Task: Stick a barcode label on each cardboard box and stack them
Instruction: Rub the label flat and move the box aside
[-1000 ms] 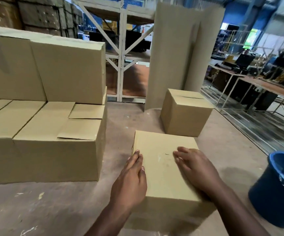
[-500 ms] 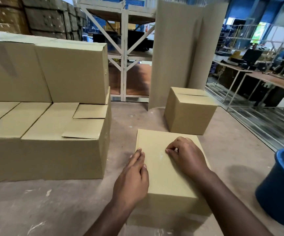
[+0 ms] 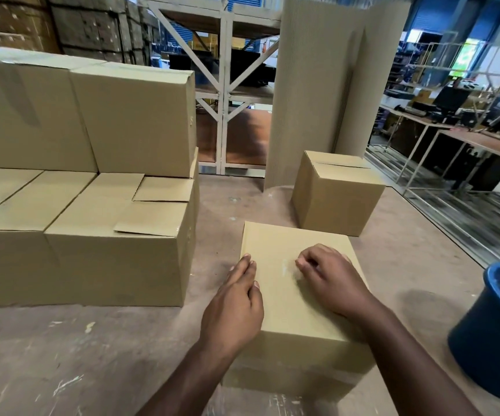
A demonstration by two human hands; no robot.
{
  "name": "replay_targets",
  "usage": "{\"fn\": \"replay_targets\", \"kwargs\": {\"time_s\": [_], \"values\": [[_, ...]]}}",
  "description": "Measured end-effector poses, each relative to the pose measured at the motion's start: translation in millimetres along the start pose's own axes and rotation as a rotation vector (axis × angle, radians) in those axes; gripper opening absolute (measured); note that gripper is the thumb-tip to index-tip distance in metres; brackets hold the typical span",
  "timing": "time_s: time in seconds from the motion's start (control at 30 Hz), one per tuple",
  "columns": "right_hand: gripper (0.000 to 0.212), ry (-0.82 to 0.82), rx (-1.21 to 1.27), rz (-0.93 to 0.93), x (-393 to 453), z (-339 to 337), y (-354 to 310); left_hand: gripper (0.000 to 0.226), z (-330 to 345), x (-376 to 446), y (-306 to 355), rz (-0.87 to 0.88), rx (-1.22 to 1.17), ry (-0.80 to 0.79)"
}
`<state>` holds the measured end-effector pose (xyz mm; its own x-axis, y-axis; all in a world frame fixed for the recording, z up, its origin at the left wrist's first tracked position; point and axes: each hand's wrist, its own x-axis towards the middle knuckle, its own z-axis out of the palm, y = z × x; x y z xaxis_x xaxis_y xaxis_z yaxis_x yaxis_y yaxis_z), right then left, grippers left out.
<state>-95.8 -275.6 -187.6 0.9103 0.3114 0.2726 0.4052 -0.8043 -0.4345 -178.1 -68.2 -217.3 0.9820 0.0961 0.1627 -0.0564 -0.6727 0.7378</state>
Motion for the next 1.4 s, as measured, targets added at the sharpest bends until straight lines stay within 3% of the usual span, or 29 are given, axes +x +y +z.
{"fn": "replay_targets", "kwargs": {"time_s": [0.1, 0.17, 0.2, 0.23, 0.3, 0.43, 0.5, 0.57, 0.63, 0.7, 0.73, 0.77, 0.83, 0.9, 1.07, 1.17, 1.27, 1.33, 1.4], "values": [[0.053, 0.261, 0.273, 0.212, -16.8, -15.0, 7.1, 0.052, 0.1, 0.0, -1.9, 0.011, -0.005, -0.027], [0.05, 0.317, 0.203, 0.26, -28.5, -20.3, 6.8, 0.053, 1.4, 0.7, -3.9, 0.023, -0.01, -0.049], [0.034, 0.254, 0.132, 0.235, -33.0, -17.9, 5.0, 0.053, 2.1, 1.7, -5.1, 0.026, -0.013, -0.052], [0.033, 0.112, 0.013, 0.201, -37.0, -14.5, 2.4, 0.053, 3.2, 2.5, -6.0, 0.03, -0.015, -0.053], [0.065, -0.18, -0.187, 0.151, -38.2, -5.9, -7.2, 0.053, 5.0, 4.3, -8.3, 0.034, -0.011, -0.04], [0.069, -0.349, -0.268, 0.034, -38.1, 1.0, -32.3, 0.052, 8.5, 6.7, -10.6, 0.044, 0.001, -0.02], [0.06, -0.404, -0.212, -0.114, -43.4, 1.2, -36.6, 0.052, 8.3, 6.0, -10.8, 0.044, -0.02, -0.018], [0.048, -0.486, 0.016, -0.24, -49.8, -4.6, -37.1, 0.051, 7.8, 4.5, -10.7, 0.047, -0.046, -0.014], [0.035, -0.559, 0.374, -0.183, -56.9, -19.2, -33.4, 0.05, 6.5, 2.9, -9.7, 0.045, -0.061, -0.01], [0.034, -0.399, 0.555, -0.008, -55.9, -34.6, -22.6, 0.05, 5.5, 3.1, -8.5, 0.04, -0.076, -0.009], [0.044, -0.275, 0.404, 0.073, -52.5, -38.2, -14.6, 0.05, 5.8, 3.4, -8.3, 0.04, -0.083, -0.009], [0.059, -0.222, 0.084, 0.116, -49.2, -37.5, -6.0, 0.05, 6.5, 3.6, -8.4, 0.042, -0.085, -0.008], [0.078, -0.298, -0.318, 0.215, -41.3, -24.2, -3.7, 0.05, 8.4, 4.8, -10.2, 0.046, -0.081, -0.013], [0.079, -0.353, -0.33, 0.172, -34.7, -4.9, -18.5, 0.049, 10.0, 6.4, -12.8, 0.056, -0.08, -0.008], [0.057, -0.498, -0.137, -0.299, -38.8, 10.1, -59.2, 0.047, 9.8, 5.1, -15.6, 0.012, -0.282, 0.075], [0.059, -0.483, -0.202, -0.123, -29.0, -3.7, -21.3, 0.046, 9.4, 4.7, -15.1, -0.023, -0.342, 0.126], [0.062, -0.324, -0.368, 0.111, -15.2, -20.7, 9.6, 0.047, 9.2, 1.7, -14.5, -0.021, -0.325, 0.111], [0.053, -0.203, -0.329, 0.064, -15.7, -19.2, 4.5, 0.046, 8.3, -0.4, -12.8, -0.02, -0.314, 0.111], [0.049, -0.195, -0.259, -0.006, -24.0, -10.9, -12.8, 0.047, 8.8, 0.0, -13.9, -0.011, -0.292, 0.127]]}}
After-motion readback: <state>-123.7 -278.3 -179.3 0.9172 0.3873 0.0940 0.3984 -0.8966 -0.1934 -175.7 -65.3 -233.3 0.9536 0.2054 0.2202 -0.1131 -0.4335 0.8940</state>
